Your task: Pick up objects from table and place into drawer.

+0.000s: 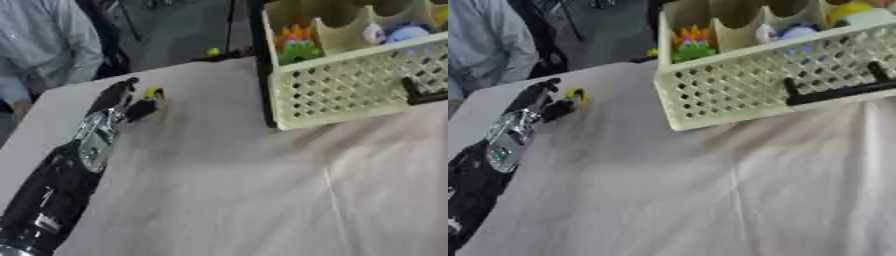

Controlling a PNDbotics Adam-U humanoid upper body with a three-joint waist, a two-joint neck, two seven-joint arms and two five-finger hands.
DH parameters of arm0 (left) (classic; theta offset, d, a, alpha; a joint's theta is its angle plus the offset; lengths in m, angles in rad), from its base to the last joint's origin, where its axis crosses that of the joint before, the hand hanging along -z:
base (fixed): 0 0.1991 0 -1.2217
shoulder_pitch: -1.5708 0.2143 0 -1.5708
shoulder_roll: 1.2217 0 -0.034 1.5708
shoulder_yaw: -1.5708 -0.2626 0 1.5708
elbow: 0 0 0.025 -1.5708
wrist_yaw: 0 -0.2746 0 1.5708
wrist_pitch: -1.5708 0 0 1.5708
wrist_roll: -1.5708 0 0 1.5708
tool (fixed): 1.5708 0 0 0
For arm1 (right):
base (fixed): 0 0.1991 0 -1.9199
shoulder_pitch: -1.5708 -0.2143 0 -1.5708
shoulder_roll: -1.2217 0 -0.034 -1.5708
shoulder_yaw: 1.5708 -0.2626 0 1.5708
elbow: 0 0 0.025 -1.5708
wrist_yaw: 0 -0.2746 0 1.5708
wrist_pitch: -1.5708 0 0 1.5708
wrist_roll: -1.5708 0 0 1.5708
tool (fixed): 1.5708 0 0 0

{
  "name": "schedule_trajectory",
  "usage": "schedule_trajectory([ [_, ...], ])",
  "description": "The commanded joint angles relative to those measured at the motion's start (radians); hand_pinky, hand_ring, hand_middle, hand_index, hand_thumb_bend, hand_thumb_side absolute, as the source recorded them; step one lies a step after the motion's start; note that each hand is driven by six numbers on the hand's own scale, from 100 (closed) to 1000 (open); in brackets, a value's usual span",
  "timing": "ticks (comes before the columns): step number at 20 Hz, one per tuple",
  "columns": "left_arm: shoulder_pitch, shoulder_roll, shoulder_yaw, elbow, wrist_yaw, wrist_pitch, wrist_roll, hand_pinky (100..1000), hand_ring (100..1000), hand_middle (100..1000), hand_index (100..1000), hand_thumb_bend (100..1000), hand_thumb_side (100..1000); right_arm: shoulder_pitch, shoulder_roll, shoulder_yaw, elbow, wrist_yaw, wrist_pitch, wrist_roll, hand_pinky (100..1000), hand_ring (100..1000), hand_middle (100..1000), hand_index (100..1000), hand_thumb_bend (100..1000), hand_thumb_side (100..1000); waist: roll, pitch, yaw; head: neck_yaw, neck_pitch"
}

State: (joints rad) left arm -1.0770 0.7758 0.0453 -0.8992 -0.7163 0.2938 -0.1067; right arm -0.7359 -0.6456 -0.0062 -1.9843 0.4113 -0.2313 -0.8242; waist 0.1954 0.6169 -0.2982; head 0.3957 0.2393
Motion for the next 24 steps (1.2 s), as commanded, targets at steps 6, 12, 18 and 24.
schedule_trajectory([
  [6, -0.002, 0.014, -0.002, 0.012, 0.025, -0.007, -0.021, 629, 788, 834, 995, 336, 913, -0.01, -0.009, -0.004, -0.016, 0.013, 0.001, -0.01, 577, 507, 601, 625, 100, 719, -0.004, -0.009, -0.009, -0.011, -0.01],
  [12, 0.003, 0.005, -0.005, 0.026, -0.008, -0.001, -0.011, 623, 787, 825, 977, 325, 883, -0.009, -0.007, -0.003, -0.016, 0.016, -0.003, -0.016, 577, 505, 600, 623, 100, 719, 0.0, -0.003, -0.018, -0.012, -0.01],
  [18, 0.009, -0.002, -0.007, 0.038, -0.025, 0.001, -0.023, 620, 785, 818, 955, 338, 876, -0.009, -0.003, -0.003, -0.016, 0.017, -0.002, -0.018, 577, 504, 601, 622, 100, 719, 0.005, 0.003, -0.026, 0.0, -0.015],
  [24, 0.01, -0.008, -0.012, 0.045, -0.047, -0.003, -0.062, 614, 781, 805, 939, 339, 871, -0.005, 0.001, -0.002, -0.016, 0.021, -0.001, -0.025, 577, 503, 601, 620, 100, 718, 0.008, 0.007, -0.031, 0.013, -0.018],
])
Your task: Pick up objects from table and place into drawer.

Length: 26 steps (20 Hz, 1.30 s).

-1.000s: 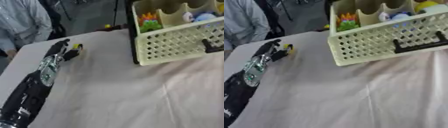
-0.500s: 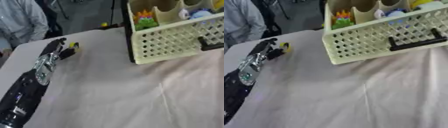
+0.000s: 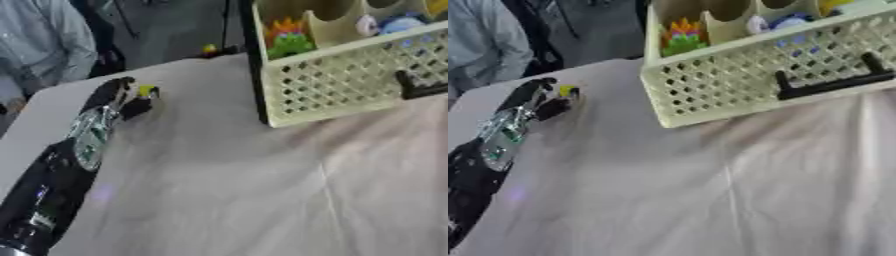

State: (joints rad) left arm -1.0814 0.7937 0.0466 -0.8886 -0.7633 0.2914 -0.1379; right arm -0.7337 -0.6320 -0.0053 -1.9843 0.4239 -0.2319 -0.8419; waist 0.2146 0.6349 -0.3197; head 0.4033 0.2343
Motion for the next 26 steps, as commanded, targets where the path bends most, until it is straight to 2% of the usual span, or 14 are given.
schedule_trajectory([
  [1, 0.015, -0.026, -0.013, 0.035, -0.004, -0.001, -0.037, 612, 779, 799, 937, 337, 875, -0.007, -0.012, -0.002, -0.016, 0.009, 0.0, -0.008, 577, 503, 600, 619, 100, 717, -0.011, -0.01, -0.01, 0.006, -0.014],
  [6, 0.013, -0.028, -0.015, 0.037, -0.024, -0.003, -0.074, 566, 758, 769, 918, 321, 858, -0.005, -0.011, -0.003, -0.016, 0.012, -0.002, -0.015, 576, 503, 599, 619, 100, 713, -0.009, -0.008, -0.015, 0.006, -0.018],
  [10, 0.01, -0.028, -0.014, 0.035, -0.043, 0.004, -0.093, 511, 696, 699, 879, 271, 816, -0.002, -0.01, -0.003, -0.016, 0.014, -0.001, -0.018, 576, 502, 599, 617, 100, 713, -0.006, -0.009, -0.016, 0.01, -0.018],
  [18, 0.008, -0.029, -0.015, 0.027, -0.084, 0.011, -0.103, 492, 645, 631, 836, 231, 777, 0.003, -0.005, -0.005, -0.016, 0.014, 0.0, -0.028, 576, 500, 598, 614, 100, 713, 0.002, -0.006, -0.027, 0.02, -0.025],
  [24, 0.003, -0.035, -0.014, 0.022, -0.084, 0.008, -0.11, 401, 560, 537, 817, 187, 757, 0.007, -0.003, -0.007, -0.016, 0.014, 0.003, -0.036, 576, 500, 598, 614, 100, 714, 0.004, -0.007, -0.028, 0.02, -0.02],
  [26, -0.001, -0.036, -0.014, 0.017, -0.078, 0.007, -0.104, 381, 542, 514, 812, 146, 754, 0.009, -0.002, -0.006, -0.016, 0.014, 0.004, -0.037, 577, 501, 598, 614, 100, 714, 0.003, -0.01, -0.024, 0.016, -0.015],
])
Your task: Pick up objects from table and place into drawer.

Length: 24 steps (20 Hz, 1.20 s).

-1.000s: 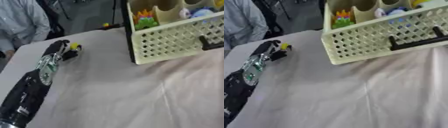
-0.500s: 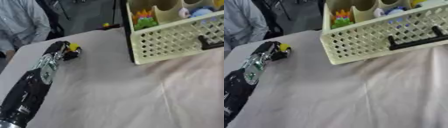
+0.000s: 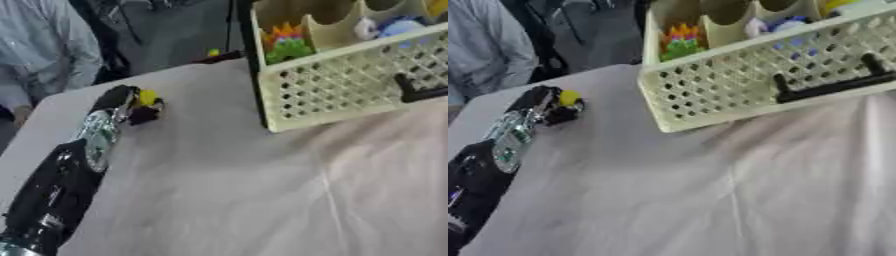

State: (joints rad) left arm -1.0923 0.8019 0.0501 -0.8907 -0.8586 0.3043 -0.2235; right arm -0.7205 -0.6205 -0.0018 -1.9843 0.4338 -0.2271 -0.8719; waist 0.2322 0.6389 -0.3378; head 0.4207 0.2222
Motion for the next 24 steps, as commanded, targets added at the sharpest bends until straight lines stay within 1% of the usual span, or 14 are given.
schedule_trajectory([
  [1, 0.009, -0.045, -0.019, 0.017, 0.021, -0.006, -0.016, 372, 536, 505, 809, 127, 748, -0.003, -0.013, -0.01, -0.016, 0.004, 0.0, -0.007, 577, 501, 598, 613, 100, 714, -0.015, -0.016, -0.005, -0.003, -0.001],
  [4, 0.005, -0.045, -0.021, 0.01, 0.03, -0.006, -0.008, 354, 523, 494, 812, 100, 736, 0.001, -0.013, -0.012, -0.016, 0.004, 0.002, -0.009, 577, 502, 598, 613, 100, 727, -0.018, -0.024, 0.002, -0.003, 0.005],
  [13, 0.007, -0.046, -0.035, -0.007, 0.023, -0.005, 0.011, 308, 485, 463, 805, 100, 677, 0.009, -0.008, -0.017, -0.016, -0.001, 0.005, -0.018, 576, 506, 598, 613, 100, 727, -0.025, -0.049, 0.016, -0.01, 0.017],
  [19, 0.01, -0.049, -0.037, -0.009, 0.013, 0.004, 0.012, 275, 454, 432, 782, 100, 601, 0.011, -0.005, -0.018, -0.016, -0.005, 0.007, -0.02, 575, 508, 600, 611, 100, 729, -0.028, -0.06, 0.021, -0.011, 0.018],
  [24, 0.01, -0.05, -0.036, -0.01, 0.012, 0.019, 0.025, 248, 433, 407, 762, 100, 582, 0.013, -0.002, -0.02, -0.016, -0.007, 0.007, -0.024, 575, 509, 600, 611, 100, 732, -0.029, -0.07, 0.022, -0.012, 0.019],
])
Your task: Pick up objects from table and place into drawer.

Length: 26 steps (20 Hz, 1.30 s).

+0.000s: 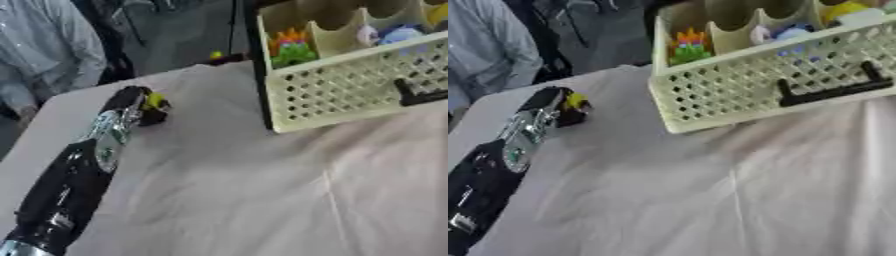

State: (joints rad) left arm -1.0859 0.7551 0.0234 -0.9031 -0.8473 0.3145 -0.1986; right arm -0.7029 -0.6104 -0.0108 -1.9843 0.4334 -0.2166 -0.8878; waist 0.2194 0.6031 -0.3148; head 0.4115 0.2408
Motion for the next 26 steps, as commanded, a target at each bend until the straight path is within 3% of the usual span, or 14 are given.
schedule_trajectory([
  [1, 0.004, -0.004, -0.01, 0.002, 0.002, 0.012, 0.003, 246, 432, 405, 760, 100, 584, -0.003, -0.011, -0.011, -0.016, -0.007, -0.003, -0.009, 575, 509, 600, 611, 100, 732, -0.016, -0.036, 0.0, -0.004, 0.002],
  [18, 0.0, 0.016, -0.025, -0.039, -0.038, 0.044, 0.097, 195, 409, 400, 754, 100, 559, 0.029, -0.004, -0.016, -0.016, -0.017, 0.011, -0.009, 575, 516, 602, 611, 100, 737, -0.024, -0.104, 0.042, -0.02, 0.04],
  [26, -0.042, 0.016, -0.058, -0.124, -0.026, 0.016, 0.096, 163, 396, 385, 745, 100, 541, 0.063, -0.003, -0.014, -0.016, -0.022, 0.024, -0.002, 574, 518, 601, 612, 100, 737, -0.034, -0.167, 0.085, -0.072, 0.093],
])
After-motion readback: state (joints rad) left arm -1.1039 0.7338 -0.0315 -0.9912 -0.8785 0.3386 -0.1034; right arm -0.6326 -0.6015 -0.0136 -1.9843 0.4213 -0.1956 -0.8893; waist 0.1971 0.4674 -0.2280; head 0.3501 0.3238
